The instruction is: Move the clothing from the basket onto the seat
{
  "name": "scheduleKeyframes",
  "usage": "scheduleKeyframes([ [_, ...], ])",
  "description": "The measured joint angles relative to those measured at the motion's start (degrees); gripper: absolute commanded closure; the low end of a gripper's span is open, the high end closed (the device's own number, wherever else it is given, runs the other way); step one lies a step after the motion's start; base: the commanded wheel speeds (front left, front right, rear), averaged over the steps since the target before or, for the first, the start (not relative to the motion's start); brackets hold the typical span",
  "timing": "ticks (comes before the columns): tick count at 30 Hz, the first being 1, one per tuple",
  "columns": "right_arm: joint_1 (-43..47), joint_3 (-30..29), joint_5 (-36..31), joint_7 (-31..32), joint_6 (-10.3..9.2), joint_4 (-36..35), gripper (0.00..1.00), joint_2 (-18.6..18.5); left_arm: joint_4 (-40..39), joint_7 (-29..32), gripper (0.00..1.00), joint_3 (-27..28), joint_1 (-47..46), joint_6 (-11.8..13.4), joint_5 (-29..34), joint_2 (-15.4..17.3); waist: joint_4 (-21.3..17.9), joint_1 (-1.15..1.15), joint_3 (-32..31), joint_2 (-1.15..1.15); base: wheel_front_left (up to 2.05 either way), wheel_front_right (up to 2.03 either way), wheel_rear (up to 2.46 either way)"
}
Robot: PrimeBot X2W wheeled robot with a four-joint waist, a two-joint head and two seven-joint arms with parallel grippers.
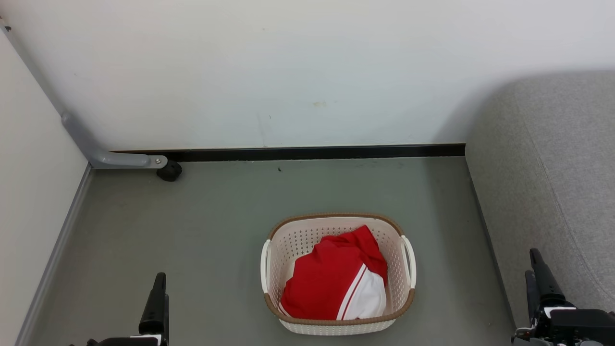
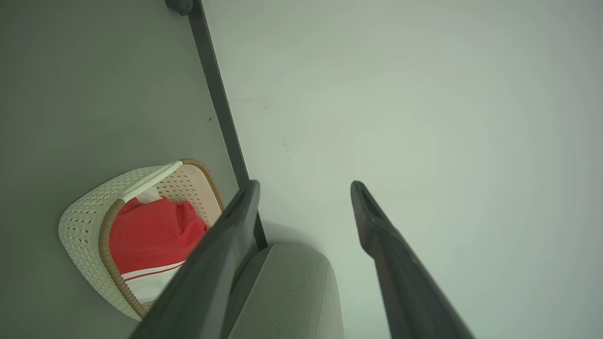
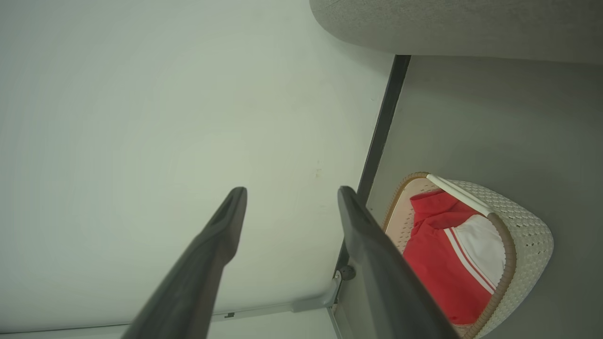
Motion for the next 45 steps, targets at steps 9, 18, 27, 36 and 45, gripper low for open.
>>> scheduleKeyframes([
  [9, -1.0, 2.1, -4.2, -2.0, 0.00, 0.0, 0.00, -1.2, 0.6, -1.6, 0.00, -0.9, -0.3, 0.0, 3.5, 0.2, 0.0, 0.00, 0.0, 0.00, 0.00, 0.00, 0.00],
  [18, -2.2, 4.9, -10.2, -3.8, 0.00, 0.2, 0.00, -2.9, 1.7, -3.4, 0.00, -2.3, -1.4, 0.0, 8.5, 1.0, 0.0, 0.00, 0.0, 0.00, 0.00, 0.00, 0.00],
  [27, -3.4, 7.3, -18.8, -5.6, 0.01, 1.2, 0.00, -4.6, 3.3, -5.3, 0.00, -3.0, -2.0, -0.1, 15.7, 2.0, -0.1, 0.00, 0.0, 0.00, 0.00, 0.00, 0.00],
  [36, -4.2, 11.7, -29.7, -7.5, 0.01, 2.4, 0.00, -6.7, 5.2, -7.1, 0.00, -3.4, -2.6, -0.1, 25.2, 2.5, -0.1, 0.00, 0.3, 0.00, 0.00, 0.00, 0.00],
  [45, -5.7, 15.3, -39.6, -9.4, -0.02, 3.7, 0.00, -8.6, 6.9, -9.1, 0.00, -3.4, -3.6, 0.7, 33.7, 3.3, -0.2, 0.00, 0.4, 0.00, 0.00, 0.00, 0.00],
])
